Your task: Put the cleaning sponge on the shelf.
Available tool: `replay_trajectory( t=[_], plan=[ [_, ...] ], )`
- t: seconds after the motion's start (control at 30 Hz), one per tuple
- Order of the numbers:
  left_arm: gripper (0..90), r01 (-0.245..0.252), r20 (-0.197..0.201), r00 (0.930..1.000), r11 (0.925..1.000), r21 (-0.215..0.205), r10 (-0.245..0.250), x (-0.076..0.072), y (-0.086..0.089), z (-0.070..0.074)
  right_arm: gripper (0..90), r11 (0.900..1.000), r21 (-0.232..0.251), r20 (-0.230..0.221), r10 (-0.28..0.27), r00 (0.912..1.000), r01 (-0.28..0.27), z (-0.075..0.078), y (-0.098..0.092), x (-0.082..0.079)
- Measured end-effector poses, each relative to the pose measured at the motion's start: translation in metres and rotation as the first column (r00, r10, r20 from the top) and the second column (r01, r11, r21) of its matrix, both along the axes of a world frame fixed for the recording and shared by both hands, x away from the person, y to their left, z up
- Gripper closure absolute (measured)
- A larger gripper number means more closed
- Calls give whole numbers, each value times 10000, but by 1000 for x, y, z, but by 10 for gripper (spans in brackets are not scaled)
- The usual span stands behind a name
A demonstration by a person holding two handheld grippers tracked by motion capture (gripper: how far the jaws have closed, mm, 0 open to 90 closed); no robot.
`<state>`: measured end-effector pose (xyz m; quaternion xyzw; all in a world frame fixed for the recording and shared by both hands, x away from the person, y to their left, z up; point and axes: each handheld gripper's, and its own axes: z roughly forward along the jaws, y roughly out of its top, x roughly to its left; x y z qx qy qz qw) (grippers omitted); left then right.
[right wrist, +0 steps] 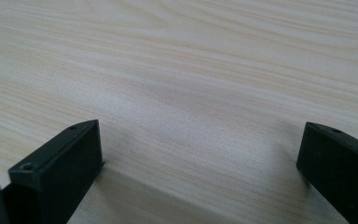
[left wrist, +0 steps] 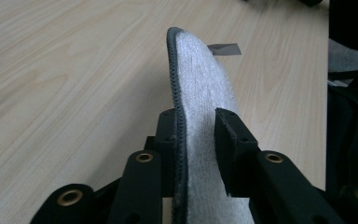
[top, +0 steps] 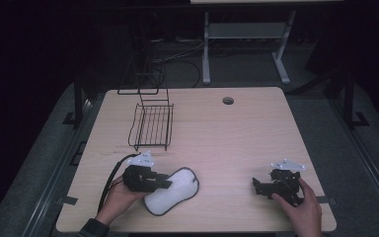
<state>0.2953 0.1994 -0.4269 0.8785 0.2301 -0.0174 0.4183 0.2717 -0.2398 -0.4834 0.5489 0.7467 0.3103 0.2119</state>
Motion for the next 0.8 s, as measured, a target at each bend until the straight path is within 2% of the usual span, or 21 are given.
replay_trajectory(
  t=[0.4,0.8],
  plan=[
    [798,-27,85,10000,9991,-413,30,-2,1,9,0,10000,7,-10,-8,10000,8,0,0,0],
    [816,-150,282,9995,9987,-481,164,-2,5,20,0,10000,4,-9,-6,10000,6,0,0,0]
  ],
)
